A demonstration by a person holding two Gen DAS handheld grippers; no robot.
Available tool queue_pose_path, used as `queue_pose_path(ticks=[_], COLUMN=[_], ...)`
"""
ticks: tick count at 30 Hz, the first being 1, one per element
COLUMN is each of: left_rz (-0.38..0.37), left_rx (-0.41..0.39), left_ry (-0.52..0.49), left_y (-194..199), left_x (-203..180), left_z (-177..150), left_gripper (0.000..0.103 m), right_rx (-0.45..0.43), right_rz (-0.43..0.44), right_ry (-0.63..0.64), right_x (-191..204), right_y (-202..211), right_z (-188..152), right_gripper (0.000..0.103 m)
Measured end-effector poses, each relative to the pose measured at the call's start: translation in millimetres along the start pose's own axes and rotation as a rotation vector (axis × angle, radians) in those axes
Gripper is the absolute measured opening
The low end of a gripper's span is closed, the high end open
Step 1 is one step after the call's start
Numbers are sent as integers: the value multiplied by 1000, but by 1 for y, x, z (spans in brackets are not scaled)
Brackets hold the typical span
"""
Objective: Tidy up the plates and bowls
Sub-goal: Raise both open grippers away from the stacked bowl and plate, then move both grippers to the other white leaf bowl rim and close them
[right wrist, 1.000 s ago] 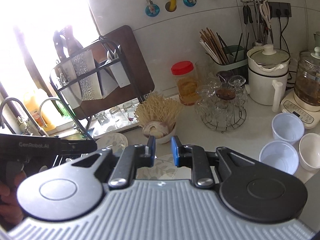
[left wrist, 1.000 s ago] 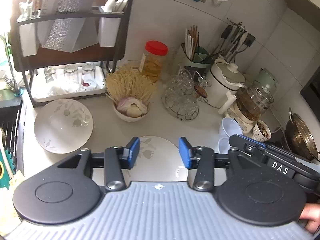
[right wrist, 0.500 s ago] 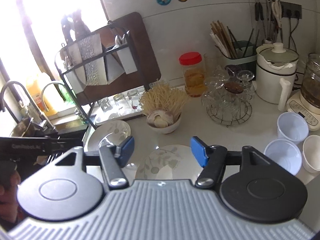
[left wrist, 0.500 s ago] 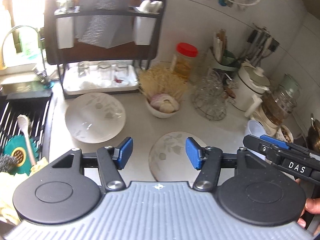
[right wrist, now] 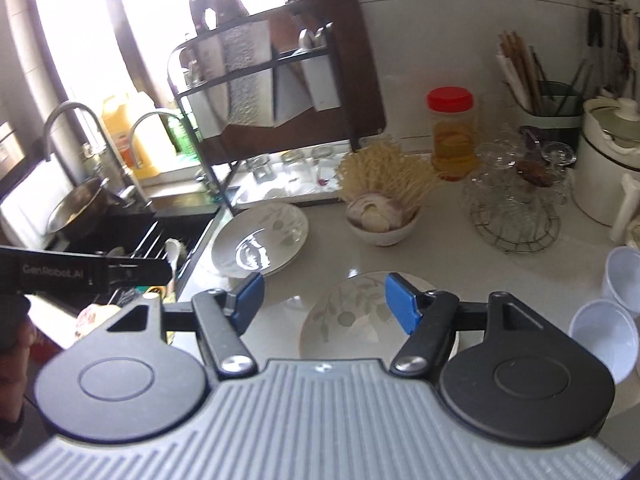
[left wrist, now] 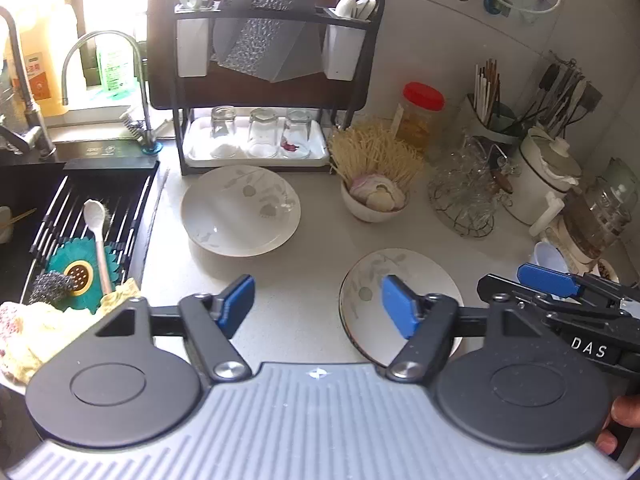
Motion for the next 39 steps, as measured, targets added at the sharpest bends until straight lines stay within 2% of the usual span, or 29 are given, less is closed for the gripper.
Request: queue_pose_path(ticks=[2, 3, 5, 9, 12, 16, 17, 18, 19, 20, 33, 39], left_rz=[13, 18, 25, 51, 63, 73, 74, 72, 70, 71, 39, 23], left_rx=[-5, -7, -9, -17, -18, -6, -1, 1, 3, 4, 9, 33], left_ry=[-1, 0, 8, 42, 53, 45, 39, 30, 19, 10, 14, 18], left_y=[1, 2, 2, -1, -2, -9, -11, -14, -16, -18, -50, -66], left_x=[-1, -2, -2, -1, 0, -2, -2, -3, -3, -3, 20, 33], left_z=[-4, -5, -8, -7, -3, 3, 5, 7, 10, 14, 51, 62], left_gripper=[82, 84, 87, 91, 94, 95, 95, 96, 96, 96, 96, 96], right_rx=[5, 8, 13, 23, 36, 26, 25, 22, 19, 20, 34, 14], right_rz=[8, 14, 18, 28, 53, 62, 62, 60, 65, 67, 46, 35], right_ry=[9, 9, 1, -10, 35, 32, 28, 25, 21, 17, -36, -66], right_x=[0, 0, -2, -6, -6, -10, -10, -11, -12, -12, -8, -3], right_y=[0, -1, -1, -3, -8, -12, -14, -15, -17, -20, -51, -65], right_z=[-2, -3, -5, -7, -4, 4, 5, 7, 8, 9, 29, 37], right_gripper=[71, 77, 81, 81, 81, 81, 83, 95, 101, 103, 103, 103])
Point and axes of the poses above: each gripper's, at about its wrist camera, not at the fingertips, and y roughly against the way its jaws point, x to its left, z to its top, the point moved 1 cm from there along -y, roughly the way its jaws point, and after that the axes turned 13 degrees about y, right-handed, at the moved point
